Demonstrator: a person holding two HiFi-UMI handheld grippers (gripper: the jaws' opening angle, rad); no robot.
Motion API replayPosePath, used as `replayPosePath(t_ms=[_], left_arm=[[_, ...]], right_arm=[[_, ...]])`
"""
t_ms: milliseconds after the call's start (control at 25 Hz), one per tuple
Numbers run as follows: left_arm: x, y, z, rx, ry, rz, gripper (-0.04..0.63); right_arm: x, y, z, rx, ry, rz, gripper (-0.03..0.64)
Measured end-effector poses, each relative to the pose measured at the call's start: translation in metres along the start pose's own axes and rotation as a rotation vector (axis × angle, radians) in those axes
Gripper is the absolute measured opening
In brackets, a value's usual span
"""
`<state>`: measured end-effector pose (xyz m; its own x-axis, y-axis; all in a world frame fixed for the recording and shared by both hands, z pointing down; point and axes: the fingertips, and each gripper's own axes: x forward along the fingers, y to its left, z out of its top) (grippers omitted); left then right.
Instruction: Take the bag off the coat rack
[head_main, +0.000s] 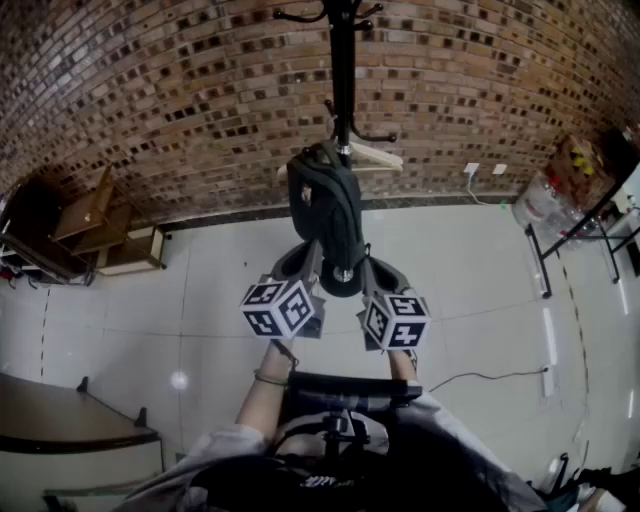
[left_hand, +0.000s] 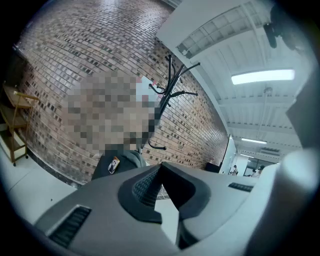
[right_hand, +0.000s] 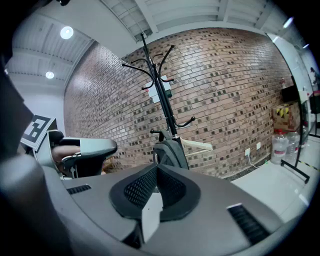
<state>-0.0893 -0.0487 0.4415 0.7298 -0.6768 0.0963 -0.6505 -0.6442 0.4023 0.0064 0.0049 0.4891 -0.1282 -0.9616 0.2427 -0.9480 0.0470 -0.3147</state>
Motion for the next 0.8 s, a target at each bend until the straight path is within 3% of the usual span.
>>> replayPosePath(t_ms=[240, 520, 800], left_arm=[[0.024, -0.007, 0.004, -0.032, -0.022, -0.021, 0.002], [0.068, 0.01, 0.004, -0.005, 0.009, -0.02, 0.008], [0.135, 0.03, 0.021, -0.039, 0.05, -0.04, 0.05]], right_arm=[[0.008, -0.026, -0.006, 0.034, 0.011, 0.008, 0.0], [0.041, -0.052, -0.005, 0.056, 0.009, 0.005, 0.0], [0.083, -0.09, 0.038, 0.045, 0.008, -0.03, 0.0]])
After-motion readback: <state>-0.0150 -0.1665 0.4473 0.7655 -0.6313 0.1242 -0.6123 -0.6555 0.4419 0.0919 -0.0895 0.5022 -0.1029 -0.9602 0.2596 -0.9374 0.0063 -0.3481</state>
